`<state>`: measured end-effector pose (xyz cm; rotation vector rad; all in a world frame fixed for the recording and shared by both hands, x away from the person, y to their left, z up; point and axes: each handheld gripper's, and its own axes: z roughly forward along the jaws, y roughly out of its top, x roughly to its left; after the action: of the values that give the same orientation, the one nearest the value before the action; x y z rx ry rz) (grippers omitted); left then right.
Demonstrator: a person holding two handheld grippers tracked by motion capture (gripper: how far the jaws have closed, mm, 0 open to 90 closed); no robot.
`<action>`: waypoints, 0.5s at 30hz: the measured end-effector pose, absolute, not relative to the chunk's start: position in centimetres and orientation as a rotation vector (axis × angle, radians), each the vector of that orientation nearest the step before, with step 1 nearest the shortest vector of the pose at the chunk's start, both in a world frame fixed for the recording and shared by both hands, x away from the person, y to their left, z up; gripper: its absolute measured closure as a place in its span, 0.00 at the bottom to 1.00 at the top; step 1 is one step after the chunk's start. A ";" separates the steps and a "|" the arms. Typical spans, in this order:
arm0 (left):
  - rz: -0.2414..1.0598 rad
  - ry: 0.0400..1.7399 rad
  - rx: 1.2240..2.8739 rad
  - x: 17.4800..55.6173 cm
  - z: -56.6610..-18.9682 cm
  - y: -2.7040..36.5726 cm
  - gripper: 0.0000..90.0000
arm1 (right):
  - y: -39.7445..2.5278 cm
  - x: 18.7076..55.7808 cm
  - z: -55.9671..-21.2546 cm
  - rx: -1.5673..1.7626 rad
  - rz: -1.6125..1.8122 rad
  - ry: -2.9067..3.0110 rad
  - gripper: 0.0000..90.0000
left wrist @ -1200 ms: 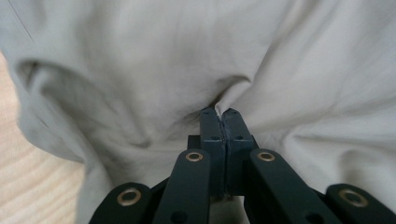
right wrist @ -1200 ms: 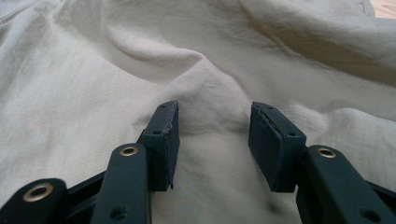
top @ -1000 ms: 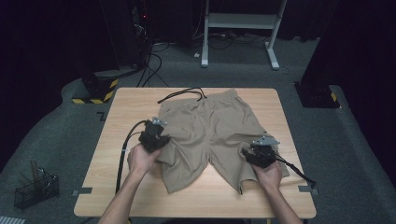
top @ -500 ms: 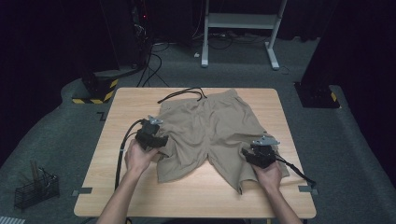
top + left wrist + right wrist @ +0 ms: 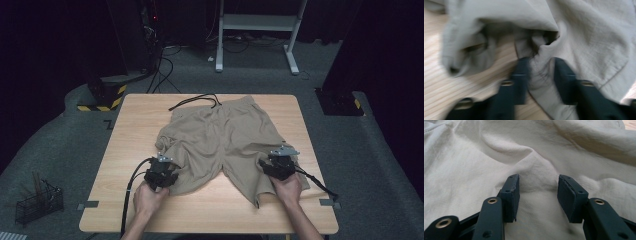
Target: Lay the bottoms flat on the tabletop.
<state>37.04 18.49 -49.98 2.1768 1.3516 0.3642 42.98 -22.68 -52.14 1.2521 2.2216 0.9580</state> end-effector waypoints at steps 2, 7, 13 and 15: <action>0.373 1.286 2.221 36.3 -49.7 17.1 0.97 | -22.7 43.0 -52.1 1.250 0.957 2.221 0.58; 0.328 1.058 2.276 34.2 -48.1 14.6 0.97 | -22.7 43.0 -52.1 1.250 0.958 2.221 0.58; 0.496 1.137 2.181 35.4 -46.4 16.3 0.63 | -22.7 43.0 -52.1 1.252 0.958 2.221 0.58; 0.513 1.207 2.249 37.4 -47.3 16.2 0.58 | -22.7 43.0 -52.1 1.250 0.958 2.222 0.58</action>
<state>37.39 16.24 -47.28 2.2493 1.2073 0.5128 42.98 -22.68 -52.15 1.2501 2.2216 0.9575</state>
